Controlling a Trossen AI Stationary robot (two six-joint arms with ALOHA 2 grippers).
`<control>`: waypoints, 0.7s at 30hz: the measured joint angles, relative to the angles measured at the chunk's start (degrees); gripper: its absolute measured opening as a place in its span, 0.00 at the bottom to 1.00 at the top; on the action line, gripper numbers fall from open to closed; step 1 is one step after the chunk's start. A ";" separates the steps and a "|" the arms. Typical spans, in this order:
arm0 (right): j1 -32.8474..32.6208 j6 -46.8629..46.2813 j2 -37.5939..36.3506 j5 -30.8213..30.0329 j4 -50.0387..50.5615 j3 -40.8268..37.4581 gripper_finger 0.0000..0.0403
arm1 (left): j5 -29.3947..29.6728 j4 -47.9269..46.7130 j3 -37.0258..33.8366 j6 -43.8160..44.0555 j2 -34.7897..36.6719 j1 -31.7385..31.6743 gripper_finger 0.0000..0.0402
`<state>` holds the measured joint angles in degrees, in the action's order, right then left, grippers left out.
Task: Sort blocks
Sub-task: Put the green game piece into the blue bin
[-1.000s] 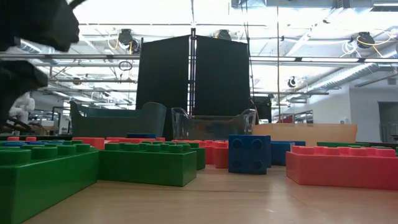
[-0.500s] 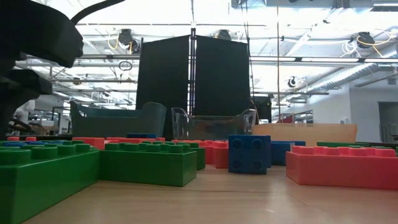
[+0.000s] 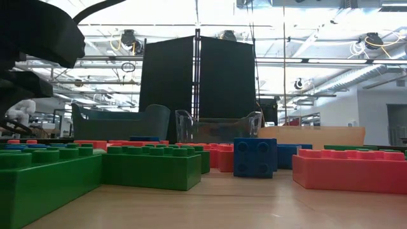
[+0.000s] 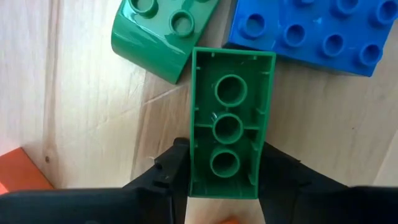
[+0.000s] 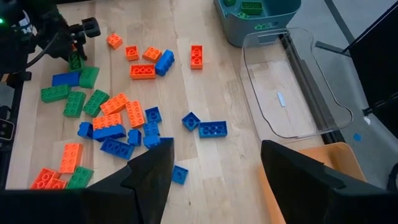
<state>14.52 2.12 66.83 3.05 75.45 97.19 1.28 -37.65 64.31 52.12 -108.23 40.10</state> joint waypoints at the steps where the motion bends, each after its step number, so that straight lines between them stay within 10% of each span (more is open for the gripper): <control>1: 0.01 0.05 0.00 0.00 0.07 0.00 0.60 | 0.04 -0.02 -0.02 0.10 0.52 0.00 0.35; 21: 0.01 1.77 -0.01 0.00 0.21 0.00 0.60 | -3.87 -5.31 -0.11 9.13 12.56 -1.23 0.35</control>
<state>14.52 3.89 66.82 3.05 75.66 97.19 -2.60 -42.96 64.20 61.25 -95.67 38.86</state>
